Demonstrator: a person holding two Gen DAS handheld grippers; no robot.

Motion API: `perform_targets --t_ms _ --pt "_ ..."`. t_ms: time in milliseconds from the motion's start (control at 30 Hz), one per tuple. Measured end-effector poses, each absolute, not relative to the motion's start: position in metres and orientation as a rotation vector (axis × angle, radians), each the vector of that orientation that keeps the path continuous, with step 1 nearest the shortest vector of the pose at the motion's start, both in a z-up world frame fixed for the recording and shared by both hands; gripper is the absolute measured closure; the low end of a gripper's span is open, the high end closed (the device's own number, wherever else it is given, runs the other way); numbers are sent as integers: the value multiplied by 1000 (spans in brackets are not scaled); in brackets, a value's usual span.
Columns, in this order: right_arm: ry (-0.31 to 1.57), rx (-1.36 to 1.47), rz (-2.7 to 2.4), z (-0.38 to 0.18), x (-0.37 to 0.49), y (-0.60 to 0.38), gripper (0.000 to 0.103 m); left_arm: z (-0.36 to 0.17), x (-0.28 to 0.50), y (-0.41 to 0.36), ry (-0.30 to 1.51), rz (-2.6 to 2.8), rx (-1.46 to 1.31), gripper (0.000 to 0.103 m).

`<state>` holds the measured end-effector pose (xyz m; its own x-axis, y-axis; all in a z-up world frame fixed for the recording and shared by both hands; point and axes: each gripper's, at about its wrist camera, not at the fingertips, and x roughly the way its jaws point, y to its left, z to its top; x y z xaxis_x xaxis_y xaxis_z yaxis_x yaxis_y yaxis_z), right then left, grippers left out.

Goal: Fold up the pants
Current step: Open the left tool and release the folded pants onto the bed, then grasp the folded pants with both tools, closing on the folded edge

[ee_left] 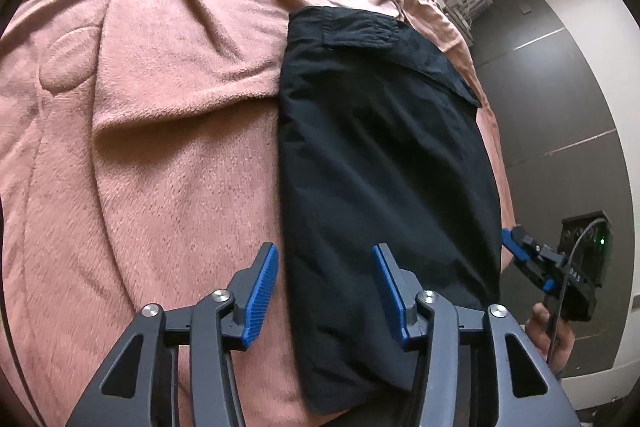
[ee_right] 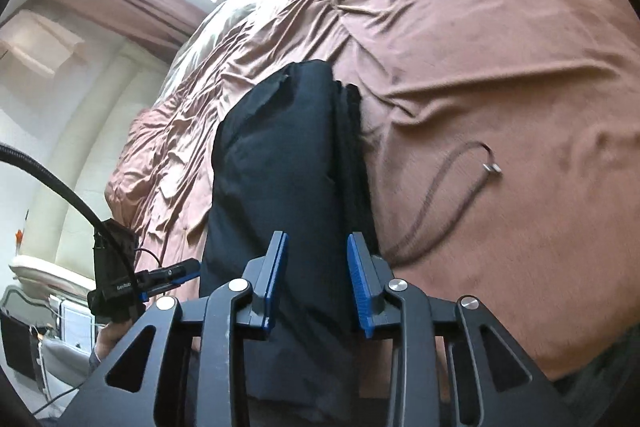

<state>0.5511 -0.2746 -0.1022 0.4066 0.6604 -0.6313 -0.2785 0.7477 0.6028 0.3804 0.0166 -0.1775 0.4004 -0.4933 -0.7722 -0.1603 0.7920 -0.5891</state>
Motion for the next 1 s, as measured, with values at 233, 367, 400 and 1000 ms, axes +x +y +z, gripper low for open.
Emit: perform_targets --t_ms 233,367,400,1000 --pt "1026 404 612 -111 593 -253 75 -184 397 23 1156 -221 -694 53" --pt "1019 389 618 -107 610 -244 75 -185 410 23 1153 -222 -700 53" --pt "1019 385 617 -106 615 -242 75 -186 413 23 1151 -222 -701 53" --pt "1014 279 577 -104 632 -229 99 -185 430 27 1135 -192 -724 69"
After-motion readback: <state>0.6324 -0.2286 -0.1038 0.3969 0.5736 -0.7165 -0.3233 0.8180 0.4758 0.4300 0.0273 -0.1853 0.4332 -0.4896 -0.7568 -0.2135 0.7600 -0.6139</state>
